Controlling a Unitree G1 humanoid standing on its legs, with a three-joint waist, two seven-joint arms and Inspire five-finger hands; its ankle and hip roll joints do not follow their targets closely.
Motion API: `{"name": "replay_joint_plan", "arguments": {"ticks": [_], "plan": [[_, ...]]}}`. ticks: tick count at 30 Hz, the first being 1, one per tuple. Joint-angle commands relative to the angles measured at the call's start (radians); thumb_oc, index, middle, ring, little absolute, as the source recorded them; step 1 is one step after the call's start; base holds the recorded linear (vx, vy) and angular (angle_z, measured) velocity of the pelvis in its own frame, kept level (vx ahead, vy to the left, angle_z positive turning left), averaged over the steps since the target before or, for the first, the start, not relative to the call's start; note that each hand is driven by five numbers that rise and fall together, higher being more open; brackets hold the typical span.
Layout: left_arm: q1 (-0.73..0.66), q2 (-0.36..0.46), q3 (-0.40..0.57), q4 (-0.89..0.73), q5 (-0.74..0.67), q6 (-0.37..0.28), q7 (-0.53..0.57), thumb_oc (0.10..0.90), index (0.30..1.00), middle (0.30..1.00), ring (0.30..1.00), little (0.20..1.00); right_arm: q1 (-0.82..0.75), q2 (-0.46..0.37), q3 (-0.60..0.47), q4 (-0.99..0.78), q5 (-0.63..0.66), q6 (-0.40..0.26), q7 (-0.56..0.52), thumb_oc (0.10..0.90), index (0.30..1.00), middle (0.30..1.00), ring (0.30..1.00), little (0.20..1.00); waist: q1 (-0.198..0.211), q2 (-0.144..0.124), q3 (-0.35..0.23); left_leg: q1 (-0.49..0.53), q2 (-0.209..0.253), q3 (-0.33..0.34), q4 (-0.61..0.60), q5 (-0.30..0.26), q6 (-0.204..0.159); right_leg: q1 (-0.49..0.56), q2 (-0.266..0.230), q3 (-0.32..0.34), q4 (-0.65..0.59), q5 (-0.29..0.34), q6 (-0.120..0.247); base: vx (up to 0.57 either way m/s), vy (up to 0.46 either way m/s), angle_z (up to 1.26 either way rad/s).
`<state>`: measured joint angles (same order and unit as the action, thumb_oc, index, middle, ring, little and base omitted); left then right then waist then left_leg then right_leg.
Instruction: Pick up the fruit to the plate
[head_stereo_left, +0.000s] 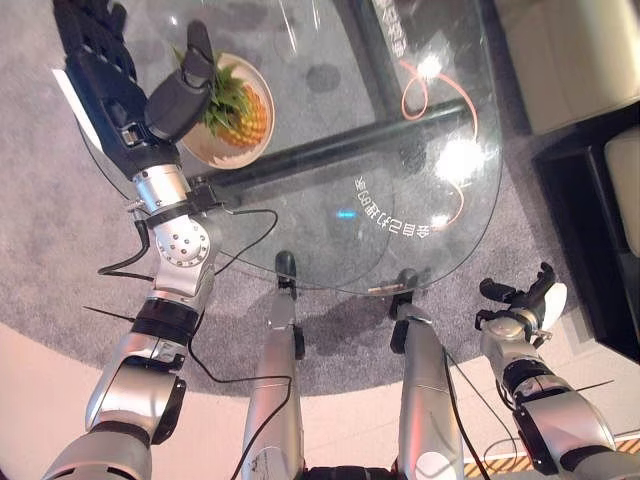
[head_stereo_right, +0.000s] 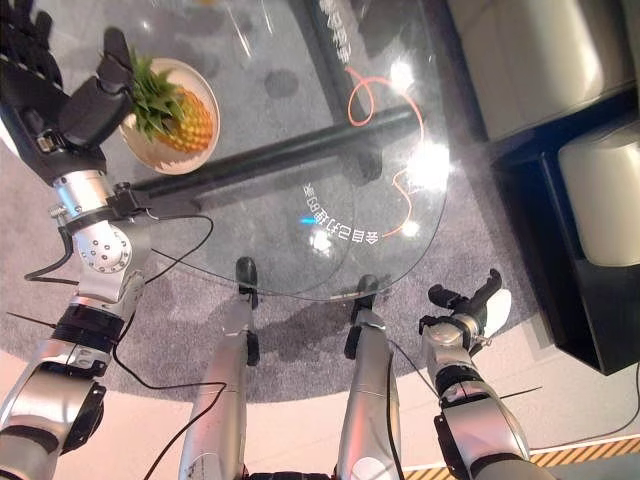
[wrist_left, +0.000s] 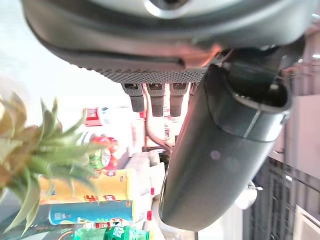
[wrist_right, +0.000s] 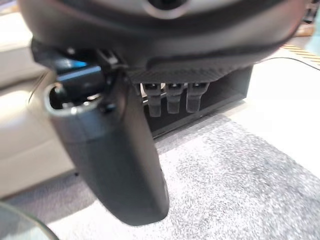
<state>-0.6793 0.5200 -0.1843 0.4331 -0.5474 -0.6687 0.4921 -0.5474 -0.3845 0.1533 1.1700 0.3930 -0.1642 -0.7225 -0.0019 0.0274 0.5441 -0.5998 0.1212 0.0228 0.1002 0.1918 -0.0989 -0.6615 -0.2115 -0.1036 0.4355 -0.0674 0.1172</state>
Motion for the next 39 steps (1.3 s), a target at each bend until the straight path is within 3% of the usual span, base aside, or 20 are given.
{"name": "replay_joint_plan", "arguments": {"ticks": [1,4,10,14,15,20,27,32,33,37,39], "plan": [[-0.007,0.017,0.131,-0.004,-0.109,-0.019,-0.090,0.800,0.900,0.900,0.900,0.900,0.120,-0.045,-0.073,0.008,-0.025,-0.042,-0.041,0.800,0.900,0.900,0.900,0.900,0.024,0.013,-0.024,0.124,-0.062,0.012,0.066,-0.163,0.029,0.167,-0.004,-0.030,-0.191,0.092,0.026,0.04,-0.032,-0.01],[0.073,0.031,0.154,0.042,-0.093,0.046,-0.114,0.800,0.900,0.900,0.900,0.900,0.192,-0.049,-0.099,0.019,-0.036,-0.046,0.006,0.800,0.900,0.900,0.900,0.900,0.027,0.013,-0.045,0.261,-0.057,0.018,-0.008,-0.146,0.021,0.312,-0.014,-0.030,-0.253,0.097,0.032,0.09,-0.019,0.00],[0.307,0.027,0.196,0.210,-0.087,0.194,-0.199,0.800,0.900,0.900,0.900,0.900,0.376,-0.038,-0.146,0.049,-0.095,-0.026,0.116,0.800,0.900,0.900,0.900,0.900,0.019,0.014,-0.218,0.471,-0.045,0.031,-0.135,-0.124,0.007,0.545,-0.013,-0.048,-0.383,0.111,0.036,0.19,0.016,0.05],[0.433,-0.007,0.208,0.369,0.041,0.238,-0.219,0.800,0.900,0.900,0.900,0.900,0.463,-0.019,-0.162,0.092,-0.072,0.052,0.304,0.800,0.900,0.900,0.900,0.900,0.013,0.012,-0.306,0.552,-0.039,0.032,-0.161,-0.131,0.009,0.624,-0.005,-0.046,-0.411,0.109,0.036,0.23,0.014,0.03],[0.463,-0.016,0.216,0.450,0.059,0.278,-0.251,0.800,0.900,0.900,0.900,0.900,0.487,-0.015,-0.170,0.123,-0.093,0.066,0.347,0.800,0.900,0.900,0.900,0.900,0.010,0.010,-0.338,0.582,-0.034,0.034,-0.168,-0.137,0.007,0.652,-0.001,-0.047,-0.418,0.104,0.034,0.23,0.010,0.04],[0.532,-0.072,0.200,0.642,0.188,0.330,-0.316,0.800,0.900,0.900,0.900,0.900,0.520,-0.001,-0.158,0.182,-0.151,0.117,0.448,0.800,0.900,0.900,0.900,0.900,0.006,0.003,-0.403,0.641,-0.021,0.047,-0.185,-0.151,0.001,0.713,0.005,-0.061,-0.452,0.105,0.039,0.13,0.002,-0.02],[0.599,-0.126,0.164,0.795,0.275,0.365,-0.403,0.800,0.900,0.900,0.900,0.900,0.524,0.027,-0.132,0.202,-0.202,0.139,0.515,0.800,0.900,0.900,0.900,0.900,0.006,-0.003,-0.441,0.676,0.001,0.073,-0.187,-0.166,-0.007,0.763,0.008,-0.093,-0.459,0.085,0.040,0.04,0.002,-0.02],[0.614,-0.153,0.074,0.837,0.460,0.416,-0.452,0.800,0.900,0.900,0.900,0.900,0.511,0.047,-0.086,0.200,-0.256,0.162,0.522,0.800,0.900,0.900,0.900,0.900,0.002,-0.003,-0.451,0.690,0.009,0.080,-0.187,-0.168,-0.008,0.777,0.013,-0.098,-0.461,0.080,0.037,0.01,0.007,0.00],[0.616,-0.164,0.040,0.850,0.443,0.472,-0.482,0.800,0.900,0.900,0.900,0.900,0.494,0.049,-0.057,0.205,-0.273,0.171,0.534,0.800,0.900,0.900,0.900,0.900,-0.001,0.001,-0.454,0.702,0.011,0.085,-0.187,-0.173,-0.007,0.786,0.013,-0.096,-0.465,0.078,0.036,0.04,0.034,-0.01],[0.611,-0.185,0.014,0.885,0.465,0.583,-0.541,0.800,0.900,0.900,0.900,0.900,0.473,0.058,-0.024,0.221,-0.297,0.178,0.541,0.800,0.900,0.900,0.900,0.900,-0.007,0.004,-0.460,0.711,0.012,0.088,-0.187,-0.177,-0.007,0.792,0.012,-0.091,-0.472,0.078,0.036,0.03,0.030,-0.06],[0.604,-0.199,-0.011,0.894,0.468,0.597,-0.571,0.800,0.900,0.900,0.900,0.900,0.465,0.063,-0.008,0.228,-0.314,0.189,0.552,0.800,0.900,0.900,0.900,0.900,-0.010,0.006,-0.463,0.713,0.012,0.090,-0.187,-0.178,-0.007,0.796,0.009,-0.090,-0.483,0.086,0.038,0.01,0.010,-0.02]]}}
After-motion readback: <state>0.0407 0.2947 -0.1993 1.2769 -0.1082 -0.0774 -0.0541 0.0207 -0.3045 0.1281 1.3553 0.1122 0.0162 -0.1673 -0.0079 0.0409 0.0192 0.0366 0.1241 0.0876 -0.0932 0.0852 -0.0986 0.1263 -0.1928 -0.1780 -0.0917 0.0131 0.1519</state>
